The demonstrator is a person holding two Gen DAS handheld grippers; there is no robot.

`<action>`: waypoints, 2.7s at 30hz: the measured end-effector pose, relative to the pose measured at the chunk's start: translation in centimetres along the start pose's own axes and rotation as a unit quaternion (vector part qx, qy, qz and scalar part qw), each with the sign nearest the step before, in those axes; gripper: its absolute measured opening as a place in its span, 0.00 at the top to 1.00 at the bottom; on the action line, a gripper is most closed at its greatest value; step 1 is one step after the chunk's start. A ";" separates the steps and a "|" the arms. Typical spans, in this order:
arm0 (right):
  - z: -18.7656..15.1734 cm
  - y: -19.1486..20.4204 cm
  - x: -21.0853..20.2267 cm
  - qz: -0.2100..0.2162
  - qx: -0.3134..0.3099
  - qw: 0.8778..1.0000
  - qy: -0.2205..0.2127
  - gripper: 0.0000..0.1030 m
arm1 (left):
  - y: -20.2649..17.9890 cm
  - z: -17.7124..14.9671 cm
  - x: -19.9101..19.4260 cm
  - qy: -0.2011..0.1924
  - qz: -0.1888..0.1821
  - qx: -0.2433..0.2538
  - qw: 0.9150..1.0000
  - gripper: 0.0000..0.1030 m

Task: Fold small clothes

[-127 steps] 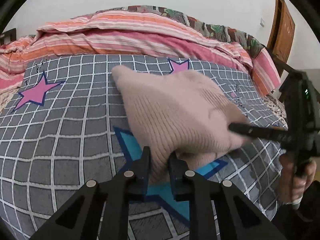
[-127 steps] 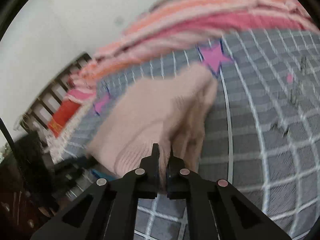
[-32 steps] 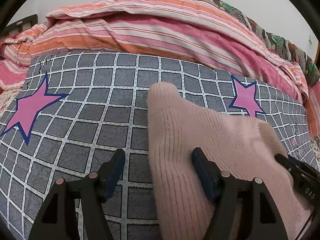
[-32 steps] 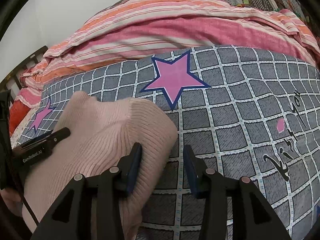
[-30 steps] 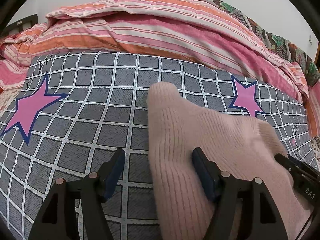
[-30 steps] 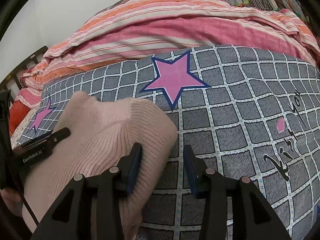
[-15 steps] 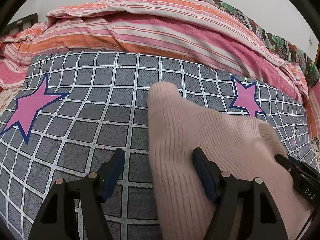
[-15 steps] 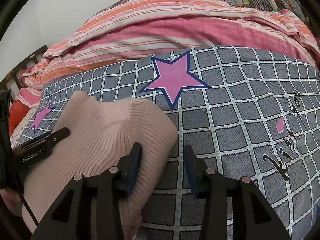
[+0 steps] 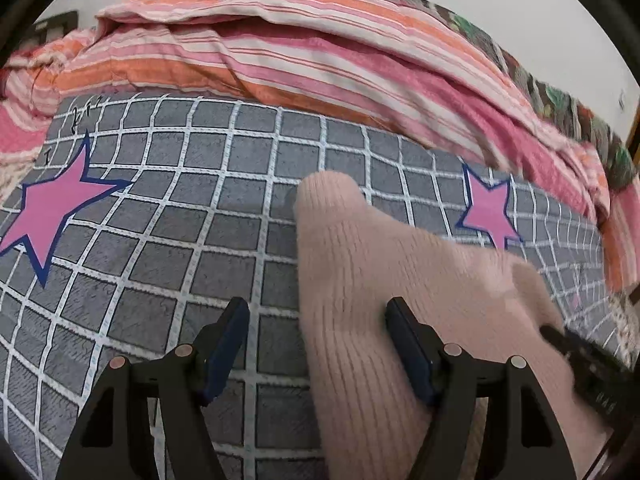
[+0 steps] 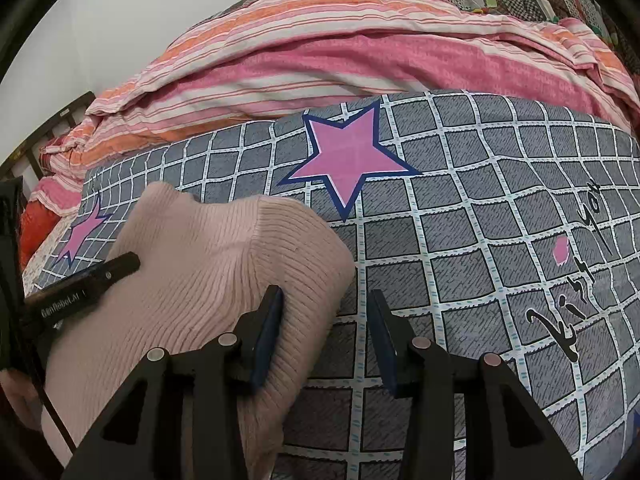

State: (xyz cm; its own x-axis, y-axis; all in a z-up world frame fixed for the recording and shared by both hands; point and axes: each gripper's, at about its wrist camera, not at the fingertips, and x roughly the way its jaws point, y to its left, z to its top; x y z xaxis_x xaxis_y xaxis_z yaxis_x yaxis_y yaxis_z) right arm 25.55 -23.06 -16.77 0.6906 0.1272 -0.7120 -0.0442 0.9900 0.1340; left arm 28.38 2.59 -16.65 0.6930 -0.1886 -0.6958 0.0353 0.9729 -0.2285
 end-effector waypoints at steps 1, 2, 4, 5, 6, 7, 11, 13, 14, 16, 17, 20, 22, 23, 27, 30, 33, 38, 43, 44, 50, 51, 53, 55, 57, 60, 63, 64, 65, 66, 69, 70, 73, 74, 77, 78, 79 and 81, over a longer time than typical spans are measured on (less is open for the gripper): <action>0.0 0.0 0.0 0.001 0.000 1.000 0.000 0.59 | 0.1 0.3 0.1 -0.002 0.004 -0.002 1.000 0.32; 0.0 0.0 0.0 0.001 0.001 1.000 0.000 0.59 | 0.2 0.4 0.2 -0.005 0.006 -0.001 1.000 0.33; 0.0 0.0 0.0 0.002 0.002 1.000 0.000 0.59 | 0.2 0.8 0.4 -0.013 0.018 -0.002 1.000 0.34; 0.0 0.0 0.0 0.002 0.002 1.000 0.000 0.59 | 0.2 1.0 0.4 -0.017 0.020 -0.001 1.000 0.34; 0.0 0.0 0.0 0.002 0.002 1.000 0.000 0.59 | 0.1 1.1 0.5 -0.020 0.025 0.001 0.999 0.36; 0.0 0.0 0.0 0.001 0.002 1.000 0.000 0.59 | -0.1 1.1 0.6 -0.023 0.031 0.004 0.999 0.37; 0.0 0.0 0.0 0.002 0.002 1.000 0.000 0.59 | -0.8 1.0 0.6 -0.030 0.043 0.022 0.998 0.42; 0.0 0.0 0.0 0.001 0.002 1.000 0.000 0.59 | -1.3 0.8 0.7 -0.030 0.048 0.030 0.998 0.44; 0.0 0.0 0.0 0.001 0.002 1.000 0.000 0.59 | -1.4 0.7 0.7 -0.030 0.049 0.033 0.998 0.44; 0.0 0.0 0.1 0.000 0.001 1.000 -0.001 0.59 | -1.5 0.5 0.7 -0.028 0.049 0.036 0.998 0.45; 0.0 0.0 0.1 0.000 0.001 1.000 -0.001 0.59 | -1.5 0.5 0.6 -0.028 0.049 0.037 0.998 0.45; 0.0 0.0 0.1 0.000 0.001 1.000 -0.001 0.59 | -1.5 0.3 0.6 -0.027 0.048 0.037 0.998 0.45; 0.0 0.0 0.1 0.000 0.001 1.000 -0.001 0.59 | -1.3 0.0 0.3 -0.027 0.048 0.039 0.998 0.45; 0.0 0.0 0.1 0.000 0.001 1.000 -0.001 0.59 | -1.3 -0.1 0.3 -0.027 0.048 0.041 0.998 0.45; 0.0 0.0 0.1 0.000 0.001 1.000 -0.001 0.59 | -1.4 -0.5 -0.1 -0.026 0.046 0.047 0.998 0.45; 0.0 0.0 0.1 0.000 0.001 1.000 -0.001 0.59 | -1.4 -0.7 -0.3 -0.024 0.044 0.048 0.998 0.45; 0.0 0.0 0.1 0.000 0.001 1.000 -0.001 0.59 | -1.5 -0.9 -0.5 -0.023 0.043 0.050 0.998 0.45; 0.0 0.0 0.1 0.000 0.000 1.000 -0.001 0.59 | -2.1 -1.4 -1.0 -0.026 0.048 0.063 0.997 0.45; -0.1 0.0 0.1 -0.002 -0.001 1.000 -0.001 0.59 | -2.6 -1.8 -1.6 -0.033 0.048 0.080 0.995 0.45; -0.1 0.0 0.1 -0.002 -0.001 1.000 -0.001 0.59 | -2.6 -1.9 -1.7 -0.033 0.047 0.081 0.995 0.45; -0.2 0.1 -0.1 -0.001 -0.001 1.000 -0.001 0.59 | -2.5 -2.4 -2.5 -0.034 0.028 0.078 0.996 0.45; -0.2 0.1 -0.2 0.000 -0.001 1.000 -0.001 0.59 | -2.5 -2.5 -2.8 -0.035 0.024 0.077 0.996 0.45; -0.3 0.1 -0.5 0.001 0.000 1.000 -0.001 0.58 | -2.7 -3.0 -3.7 -0.038 0.018 0.079 0.996 0.45; -0.5 0.1 -1.1 0.000 -0.001 1.000 -0.004 0.55 | -3.0 -3.6 -4.6 -0.038 0.005 0.081 0.996 0.45; -0.7 0.0 -1.9 0.008 0.000 1.000 -0.009 0.55 | -3.5 -4.3 -5.6 -0.037 -0.008 0.090 0.995 0.45; -1.5 -0.1 -3.4 0.023 -0.003 0.999 -0.025 0.54 | -3.8 -5.7 -7.2 -0.041 -0.028 0.084 0.995 0.43; -2.5 0.1 -5.2 0.036 -0.014 0.998 -0.041 0.54 | -3.9 -7.7 -8.9 -0.034 -0.069 0.070 0.995 0.34; -2.9 0.3 -5.8 0.039 -0.020 0.998 -0.047 0.54 | -4.2 -8.3 -9.3 -0.035 -0.065 0.075 0.994 0.33; -3.3 0.5 -6.5 0.042 -0.026 0.997 -0.054 0.54 | -4.6 -8.9 -9.6 -0.037 -0.053 0.085 0.994 0.33; -3.7 0.8 -7.0 0.042 -0.032 0.997 -0.060 0.54 | -5.1 -9.7 -9.9 -0.040 -0.039 0.100 0.993 0.33; -4.9 1.8 -8.0 0.034 -0.056 0.996 -0.068 0.54 | -5.7 -11.1 -10.1 -0.035 -0.014 0.116 0.993 0.33; -5.2 2.0 -7.9 0.021 -0.060 0.996 -0.064 0.55 | -5.5 -11.4 -10.1 -0.034 -0.009 0.113 0.993 0.31; -5.8 1.8 -7.4 0.005 -0.053 0.997 -0.058 0.55 | -4.9 -11.6 -10.0 -0.031 -0.005 0.105 0.994 0.31; -5.9 1.7 -7.2 -0.002 -0.047 0.997 -0.052 0.55 | -4.7 -11.6 -10.1 -0.032 -0.006 0.105 0.994 0.30; -6.2 1.3 -7.1 -0.006 -0.040 0.998 -0.050 0.55 | -4.4 -11.6 -10.6 -0.043 -0.008 0.103 0.994 0.29; -6.2 1.2 -7.3 -0.007 -0.038 0.998 -0.050 0.55 | -4.3 -11.5 -10.9 -0.049 -0.006 0.101 0.994 0.30; -6.2 1.2 -7.5 -0.007 -0.036 0.998 -0.051 0.55 | -4.1 -11.3 -11.2 -0.057 -0.005 0.098 0.993 0.30; -6.0 1.1 -8.4 0.000 -0.031 0.998 -0.060 0.54 | -3.6 -10.8 -11.6 -0.067 -0.005 0.087 0.994 0.30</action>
State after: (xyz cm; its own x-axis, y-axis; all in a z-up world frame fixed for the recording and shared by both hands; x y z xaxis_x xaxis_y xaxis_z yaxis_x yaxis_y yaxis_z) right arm 15.44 -22.71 -14.77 0.7725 0.1222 -0.6232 -0.0858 0.9924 0.0882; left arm 12.43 -0.14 -15.17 0.7808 -0.1907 -0.5950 0.1595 0.9816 -0.1054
